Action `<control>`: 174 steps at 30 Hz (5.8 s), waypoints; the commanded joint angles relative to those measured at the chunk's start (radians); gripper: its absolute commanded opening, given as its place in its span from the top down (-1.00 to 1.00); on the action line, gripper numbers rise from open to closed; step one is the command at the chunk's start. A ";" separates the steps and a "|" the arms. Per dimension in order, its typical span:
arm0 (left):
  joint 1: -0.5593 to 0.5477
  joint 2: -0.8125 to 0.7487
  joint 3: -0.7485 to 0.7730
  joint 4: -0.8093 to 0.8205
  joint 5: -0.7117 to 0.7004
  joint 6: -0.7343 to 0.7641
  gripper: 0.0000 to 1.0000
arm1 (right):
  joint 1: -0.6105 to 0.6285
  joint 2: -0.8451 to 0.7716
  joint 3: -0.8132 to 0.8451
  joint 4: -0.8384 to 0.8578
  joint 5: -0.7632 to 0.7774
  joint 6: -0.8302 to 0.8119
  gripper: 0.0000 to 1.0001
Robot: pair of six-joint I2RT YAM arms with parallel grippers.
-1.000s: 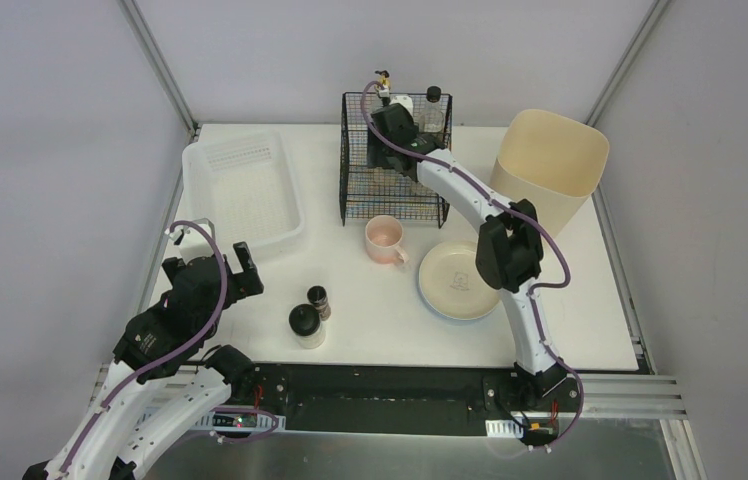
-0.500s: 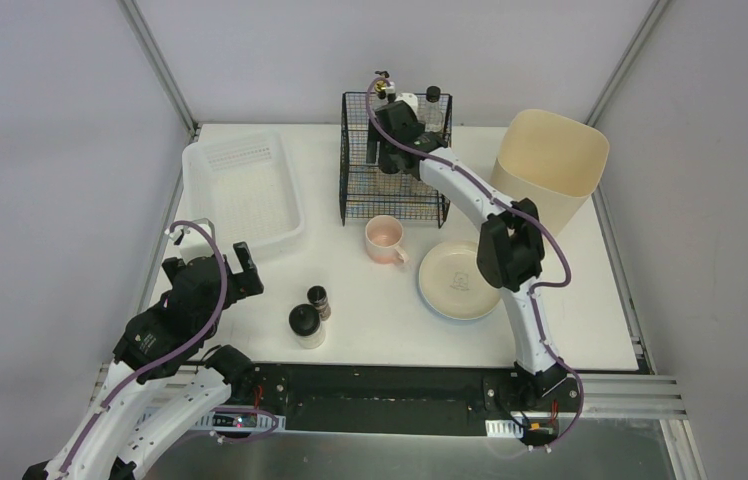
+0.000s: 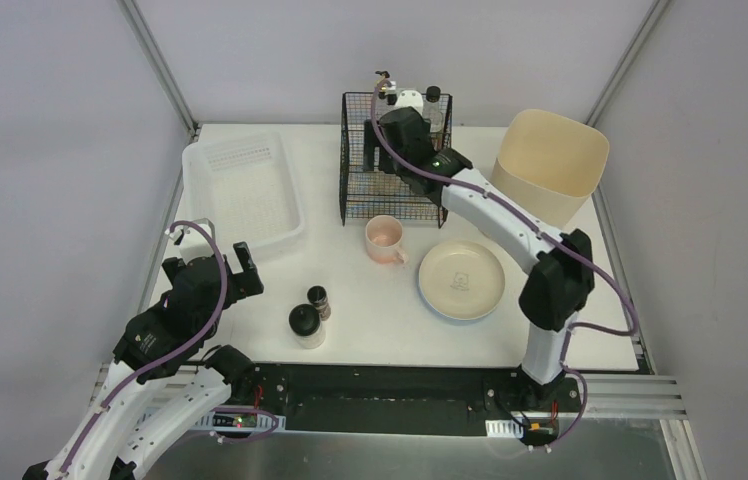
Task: Clear the kitchen counter
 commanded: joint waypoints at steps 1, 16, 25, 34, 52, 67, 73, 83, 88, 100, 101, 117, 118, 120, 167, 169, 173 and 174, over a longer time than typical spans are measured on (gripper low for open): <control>0.009 0.010 0.025 -0.010 0.002 0.000 -0.99 | 0.080 -0.178 -0.104 0.071 0.043 -0.030 -0.67; 0.009 -0.004 0.023 -0.012 -0.026 -0.007 -0.99 | 0.507 -0.450 -0.460 0.022 0.103 -0.003 -0.75; 0.009 -0.022 0.021 -0.011 -0.038 -0.012 -0.99 | 0.731 -0.431 -0.529 0.076 0.107 0.124 -0.78; 0.009 -0.012 0.021 -0.011 -0.033 -0.012 -0.99 | 0.794 -0.313 -0.486 0.092 0.085 0.235 -0.86; 0.009 -0.056 0.025 -0.012 -0.051 -0.015 -0.99 | 0.826 -0.068 -0.368 0.108 0.240 0.335 -0.99; 0.009 -0.220 0.017 -0.016 -0.102 -0.026 -0.99 | 0.812 0.038 -0.319 0.075 0.256 0.368 -0.98; 0.009 -0.199 0.019 -0.014 -0.086 -0.019 -0.99 | 0.803 0.058 -0.316 0.075 0.243 0.375 -0.90; 0.009 -0.185 0.019 -0.015 -0.078 -0.020 -0.99 | 0.798 0.056 -0.317 0.060 0.228 0.363 -0.36; 0.009 -0.183 0.019 -0.015 -0.079 -0.019 -0.99 | 0.800 0.036 -0.318 0.043 0.206 0.360 0.20; 0.009 -0.179 0.019 -0.015 -0.080 -0.019 -0.99 | 0.817 -0.145 -0.412 0.005 0.045 0.345 0.49; 0.009 -0.179 0.020 -0.014 -0.081 -0.020 -0.99 | 0.818 -0.167 -0.421 -0.003 0.042 0.346 0.50; 0.009 -0.176 0.020 -0.014 -0.077 -0.019 -0.99 | 0.675 -0.501 -0.535 -0.138 0.263 0.244 0.60; 0.009 -0.176 0.019 -0.014 -0.077 -0.019 -0.99 | 0.654 -0.511 -0.534 -0.137 0.267 0.231 0.60; 0.009 -0.175 0.019 -0.014 -0.077 -0.020 -0.99 | 0.594 -0.528 -0.524 -0.136 0.264 0.202 0.64; 0.010 -0.172 0.018 -0.015 -0.083 -0.018 -0.99 | -0.070 -0.169 -0.323 0.235 0.111 0.027 0.81; 0.009 -0.170 0.019 -0.014 -0.083 -0.018 -0.99 | -0.073 -0.177 -0.359 0.271 0.105 0.022 0.81; 0.009 -0.168 0.019 -0.016 -0.082 -0.018 -0.99 | -0.077 -0.187 -0.438 0.340 0.105 0.012 0.80; 0.009 -0.167 0.019 -0.015 -0.083 -0.018 -0.99 | -0.079 -0.185 -0.449 0.344 0.105 0.012 0.80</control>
